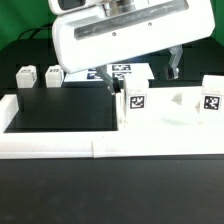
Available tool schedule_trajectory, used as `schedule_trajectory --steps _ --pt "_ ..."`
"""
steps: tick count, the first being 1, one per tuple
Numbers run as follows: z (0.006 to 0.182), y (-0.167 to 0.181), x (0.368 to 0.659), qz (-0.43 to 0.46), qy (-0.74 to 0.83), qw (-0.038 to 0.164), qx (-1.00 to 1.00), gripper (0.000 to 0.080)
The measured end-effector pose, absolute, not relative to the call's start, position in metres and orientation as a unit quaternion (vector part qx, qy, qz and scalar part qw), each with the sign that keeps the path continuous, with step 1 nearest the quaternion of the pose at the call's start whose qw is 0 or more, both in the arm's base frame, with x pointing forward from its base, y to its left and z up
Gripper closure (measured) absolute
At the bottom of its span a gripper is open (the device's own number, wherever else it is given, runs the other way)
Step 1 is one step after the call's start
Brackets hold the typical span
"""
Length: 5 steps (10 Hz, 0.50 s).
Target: Assemble square table
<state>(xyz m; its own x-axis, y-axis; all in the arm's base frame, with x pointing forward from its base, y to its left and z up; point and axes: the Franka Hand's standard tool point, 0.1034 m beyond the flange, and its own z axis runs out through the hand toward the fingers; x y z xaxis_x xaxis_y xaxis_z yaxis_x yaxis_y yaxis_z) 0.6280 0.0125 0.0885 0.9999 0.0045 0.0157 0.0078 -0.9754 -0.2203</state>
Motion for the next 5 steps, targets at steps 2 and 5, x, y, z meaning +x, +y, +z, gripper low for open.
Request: schedule_trajectory --steps 2,5 --pt "0.091 0.006 0.637 0.006 -0.014 0.089 -0.996 0.0150" --pt "0.076 0.001 0.634 -0.002 -0.014 0.083 -0.996 0.0150"
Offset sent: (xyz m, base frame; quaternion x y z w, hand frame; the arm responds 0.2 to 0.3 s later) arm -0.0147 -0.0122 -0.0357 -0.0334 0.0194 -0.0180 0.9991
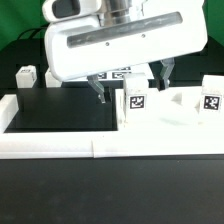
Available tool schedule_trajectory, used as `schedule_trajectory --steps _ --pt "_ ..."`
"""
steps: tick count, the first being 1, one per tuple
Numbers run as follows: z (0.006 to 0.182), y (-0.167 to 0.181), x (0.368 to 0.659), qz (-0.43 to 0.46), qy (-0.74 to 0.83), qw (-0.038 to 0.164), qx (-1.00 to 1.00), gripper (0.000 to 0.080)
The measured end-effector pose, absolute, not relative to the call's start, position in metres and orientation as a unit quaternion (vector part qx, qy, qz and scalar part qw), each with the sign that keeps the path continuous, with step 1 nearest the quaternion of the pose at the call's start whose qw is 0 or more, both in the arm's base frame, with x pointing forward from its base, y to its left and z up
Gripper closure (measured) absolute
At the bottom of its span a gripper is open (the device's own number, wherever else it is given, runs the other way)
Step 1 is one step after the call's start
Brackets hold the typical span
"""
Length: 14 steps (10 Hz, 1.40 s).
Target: Assemble square table
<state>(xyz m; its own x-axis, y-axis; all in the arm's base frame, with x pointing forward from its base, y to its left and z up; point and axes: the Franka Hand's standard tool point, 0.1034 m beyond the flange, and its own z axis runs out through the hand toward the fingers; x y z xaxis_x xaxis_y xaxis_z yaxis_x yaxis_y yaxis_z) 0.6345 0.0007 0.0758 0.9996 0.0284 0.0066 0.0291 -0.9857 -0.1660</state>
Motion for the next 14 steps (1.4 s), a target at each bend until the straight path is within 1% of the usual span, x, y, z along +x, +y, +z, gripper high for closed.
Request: schedule_trajectory --steps 2,4,5,6,8,9,11,12,13,14 --pt "0.077 0.004 0.637 -0.008 -0.017 0.082 -0.996 0.0150" --pt "0.076 0.004 0.637 -0.008 -0.016 0.082 -0.996 0.0408" --pt "0.077 0.002 0.637 -0.008 -0.006 0.082 -0.997 0.0408" --pt "0.076 0.002 0.637 -0.007 0.002 0.082 -0.997 0.0505" --pt "0.076 -0.001 0.637 -0.001 0.101 0.080 -0.992 0.0506" --pt "0.076 -0.001 0.636 -0.012 0.151 0.074 -0.986 0.0506" --pt "0.076 -0.004 0.633 -0.027 0.352 0.062 -0.934 0.0505" --pt "0.076 -0.004 0.631 -0.034 0.410 0.058 -0.910 0.0505" --pt "0.076 -0.005 0.631 -0.032 0.461 0.056 -0.885 0.0505" --pt "0.076 -0.006 0.630 -0.028 0.508 0.063 -0.858 0.0505"
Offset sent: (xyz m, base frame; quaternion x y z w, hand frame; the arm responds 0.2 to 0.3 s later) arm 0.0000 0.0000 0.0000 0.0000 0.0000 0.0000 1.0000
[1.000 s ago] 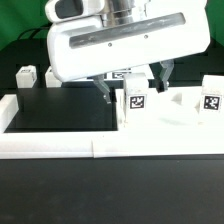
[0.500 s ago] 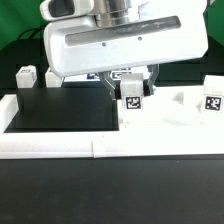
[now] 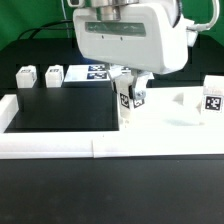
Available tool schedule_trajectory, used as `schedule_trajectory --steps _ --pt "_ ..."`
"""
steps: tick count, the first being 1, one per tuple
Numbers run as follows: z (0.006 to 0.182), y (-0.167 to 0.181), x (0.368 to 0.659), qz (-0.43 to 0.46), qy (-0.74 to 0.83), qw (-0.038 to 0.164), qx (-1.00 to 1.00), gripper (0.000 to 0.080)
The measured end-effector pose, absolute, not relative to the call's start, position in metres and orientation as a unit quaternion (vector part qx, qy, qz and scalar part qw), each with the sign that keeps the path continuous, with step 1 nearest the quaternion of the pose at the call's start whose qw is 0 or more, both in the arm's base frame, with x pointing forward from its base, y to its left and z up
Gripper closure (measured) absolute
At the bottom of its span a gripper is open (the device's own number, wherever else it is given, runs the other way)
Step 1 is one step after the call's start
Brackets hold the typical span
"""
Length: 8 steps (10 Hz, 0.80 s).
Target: Assemble square table
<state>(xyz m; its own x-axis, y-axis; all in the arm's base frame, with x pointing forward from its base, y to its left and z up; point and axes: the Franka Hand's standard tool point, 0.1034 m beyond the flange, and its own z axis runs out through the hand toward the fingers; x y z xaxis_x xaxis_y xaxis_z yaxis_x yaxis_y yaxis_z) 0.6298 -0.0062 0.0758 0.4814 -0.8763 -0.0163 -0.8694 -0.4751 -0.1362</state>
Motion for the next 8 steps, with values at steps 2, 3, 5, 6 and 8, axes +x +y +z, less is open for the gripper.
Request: schedule_trajectory --steps 2,3,5,6,8 --pt "0.075 -0.005 0.626 -0.010 0.667 0.085 -0.740 0.0505" --pt "0.075 -0.006 0.624 -0.005 0.709 0.100 -0.698 0.0505" --pt "0.075 -0.004 0.623 -0.010 0.661 0.096 -0.744 0.0430" --pt "0.075 0.000 0.624 -0.020 0.590 0.094 -0.802 0.0295" --pt "0.070 0.006 0.619 -0.029 0.462 0.090 -0.882 0.0157"
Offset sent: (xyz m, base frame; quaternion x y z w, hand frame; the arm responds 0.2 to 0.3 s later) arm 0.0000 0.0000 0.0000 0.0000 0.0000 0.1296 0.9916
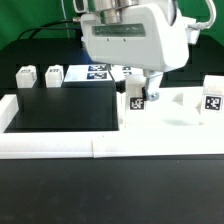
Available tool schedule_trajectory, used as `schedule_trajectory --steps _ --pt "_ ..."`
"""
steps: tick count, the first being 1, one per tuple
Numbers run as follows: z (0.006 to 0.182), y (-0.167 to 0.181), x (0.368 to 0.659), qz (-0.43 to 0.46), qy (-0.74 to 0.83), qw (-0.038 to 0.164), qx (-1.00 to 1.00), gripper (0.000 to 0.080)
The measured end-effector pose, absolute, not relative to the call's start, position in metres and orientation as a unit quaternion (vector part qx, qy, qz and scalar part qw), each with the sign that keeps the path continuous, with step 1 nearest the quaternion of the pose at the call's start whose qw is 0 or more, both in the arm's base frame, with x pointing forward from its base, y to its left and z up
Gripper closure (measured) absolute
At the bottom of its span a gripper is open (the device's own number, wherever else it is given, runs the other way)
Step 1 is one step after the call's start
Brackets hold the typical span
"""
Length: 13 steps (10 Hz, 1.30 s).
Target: Assemble square table
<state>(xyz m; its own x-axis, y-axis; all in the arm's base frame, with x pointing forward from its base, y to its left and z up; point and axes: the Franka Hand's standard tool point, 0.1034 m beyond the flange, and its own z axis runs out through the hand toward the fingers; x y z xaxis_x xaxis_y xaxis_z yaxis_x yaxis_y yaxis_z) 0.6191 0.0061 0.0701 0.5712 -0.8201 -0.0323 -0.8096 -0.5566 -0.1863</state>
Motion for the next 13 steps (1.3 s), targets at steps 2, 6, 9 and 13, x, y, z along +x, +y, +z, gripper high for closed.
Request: schedule_trajectory --steps 2,6,9,13 --pt "0.0699 0.0053 0.6190 -0.036 0.395 0.088 -0.914 0.0152" --pt "0.0716 0.0107 0.6218 -0.048 0.110 0.062 -0.991 0.0150" --pt "0.0715 0.0111 0.6217 -0.045 0.151 0.064 -0.985 0.0427" --pt "0.0700 0.0053 0.6203 -0.035 0.318 0.067 -0.945 0.0503"
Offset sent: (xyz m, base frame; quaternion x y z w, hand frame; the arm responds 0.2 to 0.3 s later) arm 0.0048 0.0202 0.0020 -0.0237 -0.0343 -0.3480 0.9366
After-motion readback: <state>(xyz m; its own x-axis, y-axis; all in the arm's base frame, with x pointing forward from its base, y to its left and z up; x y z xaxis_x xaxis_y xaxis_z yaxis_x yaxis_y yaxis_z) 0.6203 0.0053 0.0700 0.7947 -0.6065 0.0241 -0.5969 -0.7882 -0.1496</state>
